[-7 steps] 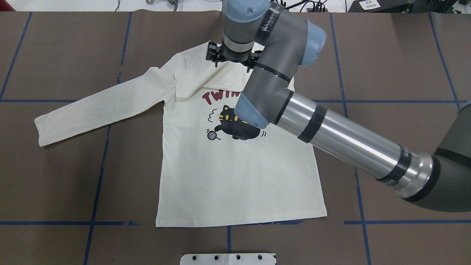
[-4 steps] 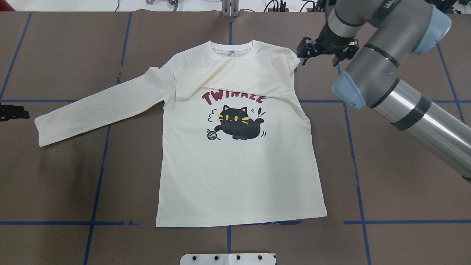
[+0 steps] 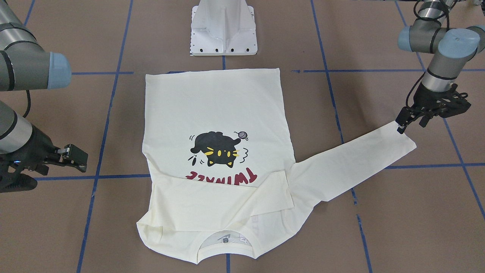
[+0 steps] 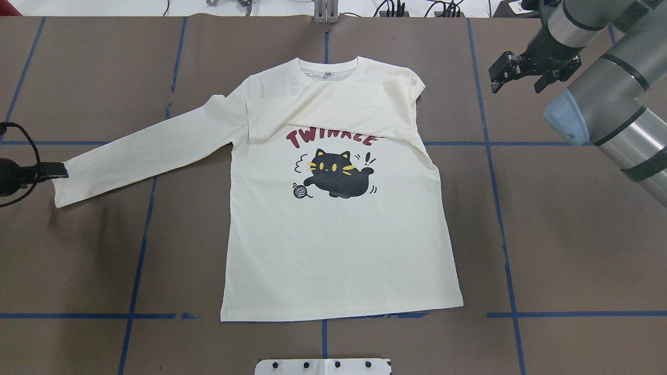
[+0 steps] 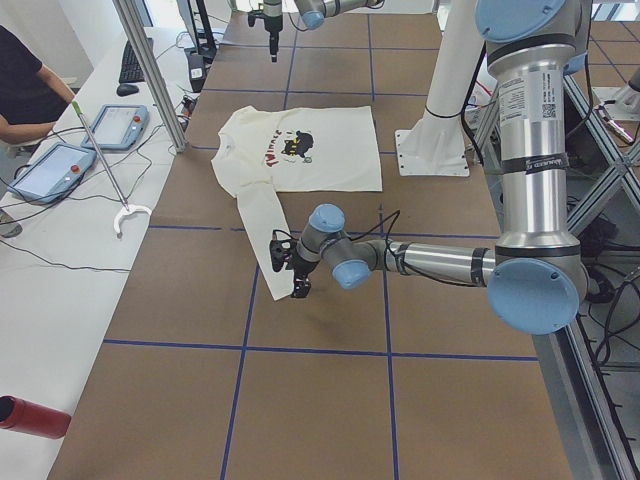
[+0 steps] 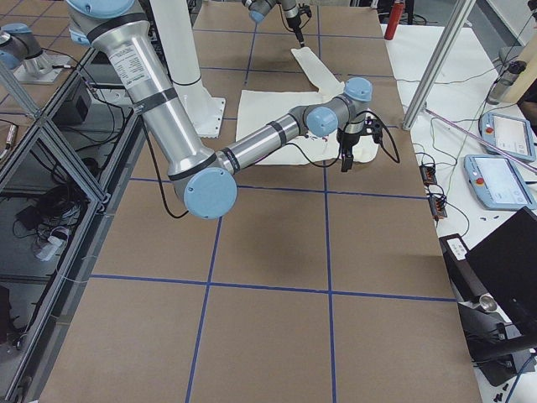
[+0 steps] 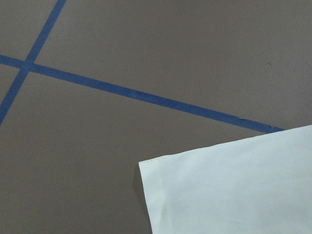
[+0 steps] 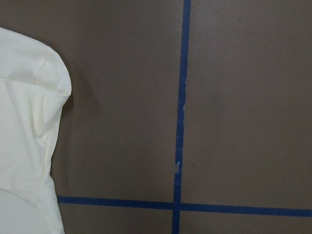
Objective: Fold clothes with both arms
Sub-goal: 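Release the sleeve and lift the right gripper back toward its side, then grasp the cuff of the other sleeve with the left gripper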
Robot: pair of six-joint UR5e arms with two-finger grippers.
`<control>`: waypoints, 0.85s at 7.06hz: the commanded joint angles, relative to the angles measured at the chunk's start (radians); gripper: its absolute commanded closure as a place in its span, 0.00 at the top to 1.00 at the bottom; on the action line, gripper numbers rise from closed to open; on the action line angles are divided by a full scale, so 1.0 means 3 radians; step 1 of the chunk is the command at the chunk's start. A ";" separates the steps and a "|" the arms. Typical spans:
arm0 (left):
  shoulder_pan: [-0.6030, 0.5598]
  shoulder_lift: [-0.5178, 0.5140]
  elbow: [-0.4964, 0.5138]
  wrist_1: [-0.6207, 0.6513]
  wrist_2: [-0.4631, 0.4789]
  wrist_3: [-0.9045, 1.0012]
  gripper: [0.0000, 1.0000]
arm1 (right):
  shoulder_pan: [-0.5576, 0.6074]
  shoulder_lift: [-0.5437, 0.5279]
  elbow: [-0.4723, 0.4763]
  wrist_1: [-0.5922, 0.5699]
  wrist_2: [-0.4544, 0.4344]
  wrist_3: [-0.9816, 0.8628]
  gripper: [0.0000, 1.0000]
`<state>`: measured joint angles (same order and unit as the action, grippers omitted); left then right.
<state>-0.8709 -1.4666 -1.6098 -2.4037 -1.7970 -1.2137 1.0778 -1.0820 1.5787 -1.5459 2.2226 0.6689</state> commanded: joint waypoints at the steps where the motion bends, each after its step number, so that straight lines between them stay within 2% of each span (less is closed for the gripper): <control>1: 0.0019 -0.0076 0.0140 -0.0016 0.0064 0.0011 0.99 | 0.0017 -0.0034 0.0035 0.0004 0.0047 -0.0005 1.00; 4: 0.0050 -0.0184 0.0263 -0.0031 0.0064 0.0006 0.99 | 0.0017 -0.0029 0.0040 0.0004 0.0047 -0.0005 1.00; 5: 0.0050 -0.0184 0.0258 -0.0036 0.0059 0.0006 0.96 | 0.0033 -0.0029 0.0045 0.0004 0.0047 -0.0005 1.00; 6: 0.0050 -0.0184 0.0253 -0.0041 0.0054 0.0006 0.86 | 0.0038 -0.0024 0.0045 0.0004 0.0072 -0.0005 1.00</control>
<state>-0.8565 -1.5205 -1.5340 -2.4142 -1.7793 -1.2118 1.0865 -1.0902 1.5916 -1.5447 2.2383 0.6673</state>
